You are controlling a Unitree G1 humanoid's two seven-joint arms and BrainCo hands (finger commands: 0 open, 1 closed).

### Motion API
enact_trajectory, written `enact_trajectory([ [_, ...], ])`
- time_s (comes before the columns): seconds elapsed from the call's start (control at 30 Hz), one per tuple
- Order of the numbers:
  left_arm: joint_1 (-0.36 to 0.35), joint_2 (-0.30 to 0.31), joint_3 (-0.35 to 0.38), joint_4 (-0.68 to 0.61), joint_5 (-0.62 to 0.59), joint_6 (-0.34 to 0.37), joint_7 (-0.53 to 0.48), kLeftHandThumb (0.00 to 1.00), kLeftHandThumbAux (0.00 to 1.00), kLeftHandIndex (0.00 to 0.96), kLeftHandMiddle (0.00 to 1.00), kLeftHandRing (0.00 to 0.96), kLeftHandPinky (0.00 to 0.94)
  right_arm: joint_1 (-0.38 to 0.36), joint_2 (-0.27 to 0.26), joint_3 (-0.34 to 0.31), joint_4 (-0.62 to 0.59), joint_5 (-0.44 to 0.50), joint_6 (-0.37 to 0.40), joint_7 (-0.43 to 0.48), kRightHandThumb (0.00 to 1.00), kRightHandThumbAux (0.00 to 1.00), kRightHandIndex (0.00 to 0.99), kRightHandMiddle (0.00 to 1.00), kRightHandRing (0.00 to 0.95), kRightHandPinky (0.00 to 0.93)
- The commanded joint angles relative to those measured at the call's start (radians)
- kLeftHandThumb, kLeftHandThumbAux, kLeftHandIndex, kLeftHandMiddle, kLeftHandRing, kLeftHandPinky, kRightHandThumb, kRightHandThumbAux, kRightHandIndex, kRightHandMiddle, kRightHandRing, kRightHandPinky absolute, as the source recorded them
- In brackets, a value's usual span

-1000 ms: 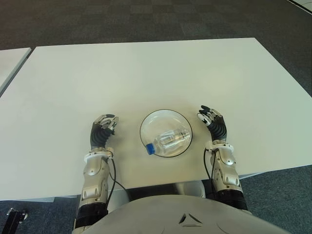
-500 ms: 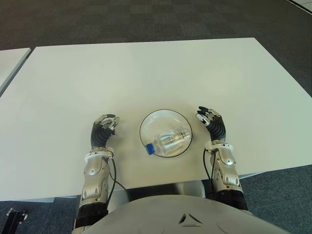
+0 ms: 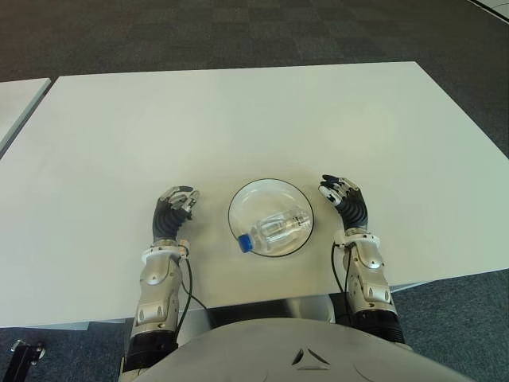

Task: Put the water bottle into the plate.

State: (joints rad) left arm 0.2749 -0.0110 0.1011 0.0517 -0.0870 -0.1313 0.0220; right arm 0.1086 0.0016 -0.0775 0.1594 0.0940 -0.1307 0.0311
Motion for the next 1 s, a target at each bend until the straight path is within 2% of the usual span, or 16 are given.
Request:
enact_trajectory([
  [0.03, 0.010, 0.001, -0.006, 0.002, 0.006, 0.031, -0.004, 0.701, 0.722, 0.434, 0.773, 0.759, 0.742, 0.020, 0.004, 0.005, 0.010, 0.003, 0.046, 0.005, 0.701, 0.731, 0.436, 0.760, 0.755, 0.745],
  [0.27, 0.012, -0.001, -0.013, 0.003, 0.027, 0.011, 0.004, 0.702, 0.721, 0.435, 0.773, 0.765, 0.759, 0.022, 0.006, 0.004, 0.000, 0.011, 0.058, 0.011, 0.701, 0.731, 0.436, 0.763, 0.759, 0.752],
  [0.7, 0.016, -0.007, -0.008, -0.016, 0.029, 0.036, 0.007, 0.703, 0.722, 0.434, 0.776, 0.766, 0.750, 0.022, 0.012, 0.001, -0.001, 0.026, 0.070, 0.019, 0.700, 0.731, 0.436, 0.767, 0.761, 0.746],
  [1.0, 0.017, -0.008, -0.006, -0.014, 0.036, 0.016, 0.007, 0.703, 0.722, 0.434, 0.775, 0.766, 0.750, 0.023, 0.014, 0.006, -0.005, 0.028, 0.079, 0.023, 0.700, 0.731, 0.437, 0.768, 0.762, 0.747],
])
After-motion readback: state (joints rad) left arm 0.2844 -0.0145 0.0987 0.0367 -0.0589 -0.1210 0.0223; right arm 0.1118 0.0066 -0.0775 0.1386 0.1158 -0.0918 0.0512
